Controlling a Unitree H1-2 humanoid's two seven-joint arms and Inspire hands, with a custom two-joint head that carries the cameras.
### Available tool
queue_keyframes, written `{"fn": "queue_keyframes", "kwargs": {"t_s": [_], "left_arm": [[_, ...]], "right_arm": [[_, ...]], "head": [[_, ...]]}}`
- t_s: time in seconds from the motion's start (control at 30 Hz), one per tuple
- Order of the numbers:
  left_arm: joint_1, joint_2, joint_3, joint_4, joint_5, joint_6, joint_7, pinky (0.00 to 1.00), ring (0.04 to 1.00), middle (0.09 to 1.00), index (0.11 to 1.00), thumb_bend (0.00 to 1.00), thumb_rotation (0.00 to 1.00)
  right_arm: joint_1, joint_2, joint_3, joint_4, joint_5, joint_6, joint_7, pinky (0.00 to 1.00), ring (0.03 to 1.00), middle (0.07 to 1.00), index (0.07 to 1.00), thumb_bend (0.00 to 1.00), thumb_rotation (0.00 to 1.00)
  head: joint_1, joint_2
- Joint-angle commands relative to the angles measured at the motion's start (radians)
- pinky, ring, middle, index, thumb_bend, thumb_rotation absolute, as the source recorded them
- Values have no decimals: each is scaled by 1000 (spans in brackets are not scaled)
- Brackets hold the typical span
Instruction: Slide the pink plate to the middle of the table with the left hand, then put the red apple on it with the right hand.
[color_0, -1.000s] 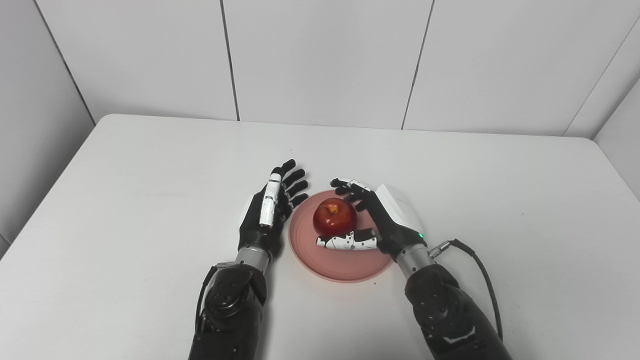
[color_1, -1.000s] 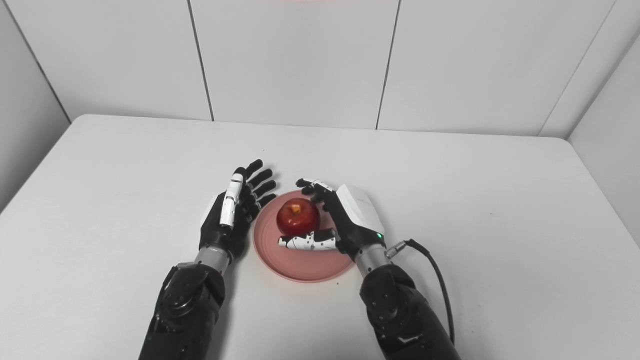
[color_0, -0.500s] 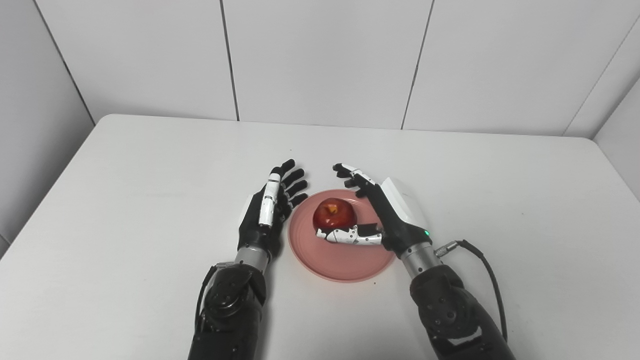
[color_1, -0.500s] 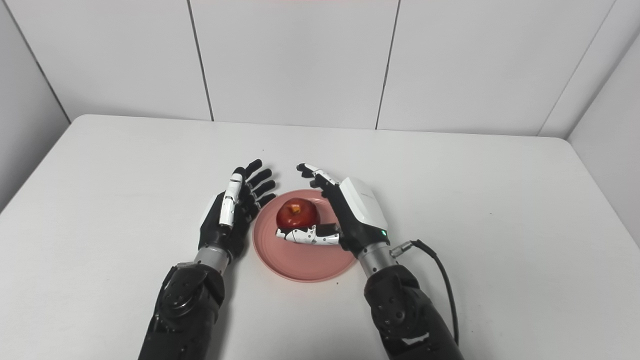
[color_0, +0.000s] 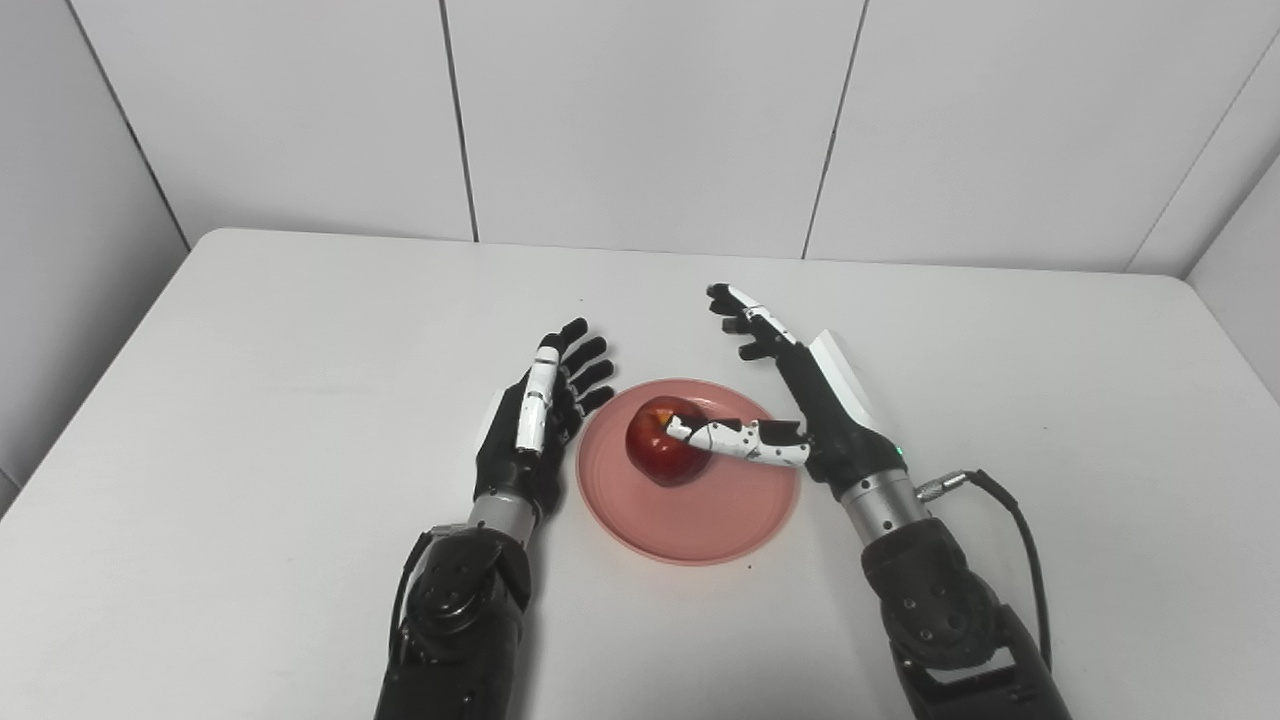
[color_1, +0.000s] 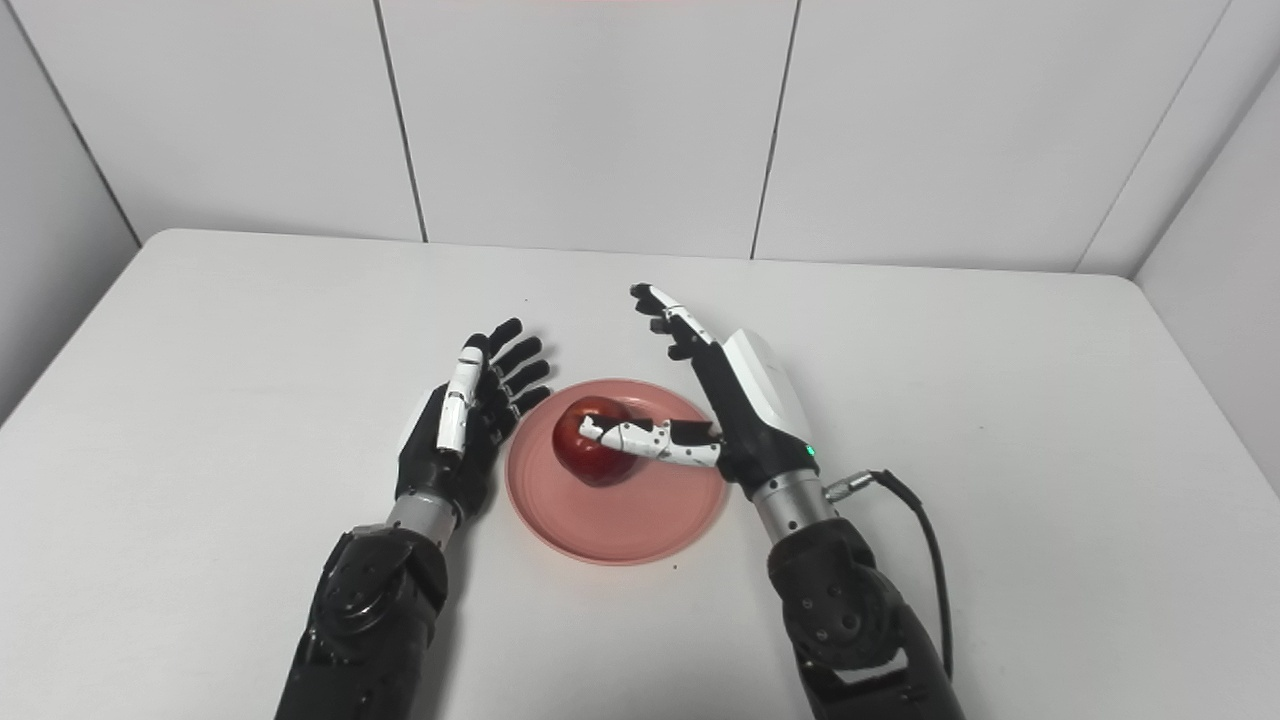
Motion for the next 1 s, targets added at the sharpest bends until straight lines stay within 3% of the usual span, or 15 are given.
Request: {"fn": "queue_keyframes", "kwargs": {"t_s": [0.0,0.23,0.6,0.77,0.97], "left_arm": [[-7,1,4,3,-7,11,-2,848,857,874,867,360,1000],[-5,1,7,1,-13,11,-4,851,858,878,871,359,1000],[-5,-4,7,-15,-12,22,1,842,850,871,865,362,1000],[-5,-2,6,-18,-11,24,0,845,852,871,866,364,1000],[-5,-1,7,-18,-11,25,-1,843,854,873,867,364,1000]], "right_arm": [[-23,0,-23,-43,-7,-35,-23,775,840,863,885,1000,617],[-7,6,-91,-48,4,-17,-48,777,846,859,887,1000,697],[12,16,-159,-51,-15,33,-73,763,824,846,874,962,991],[30,32,-190,-41,13,24,-80,774,818,848,876,896,1000],[42,41,-215,-10,102,8,-66,799,852,882,898,896,1000]], "head": [[1,1],[-2,1],[0,2],[0,3],[0,2]]}}
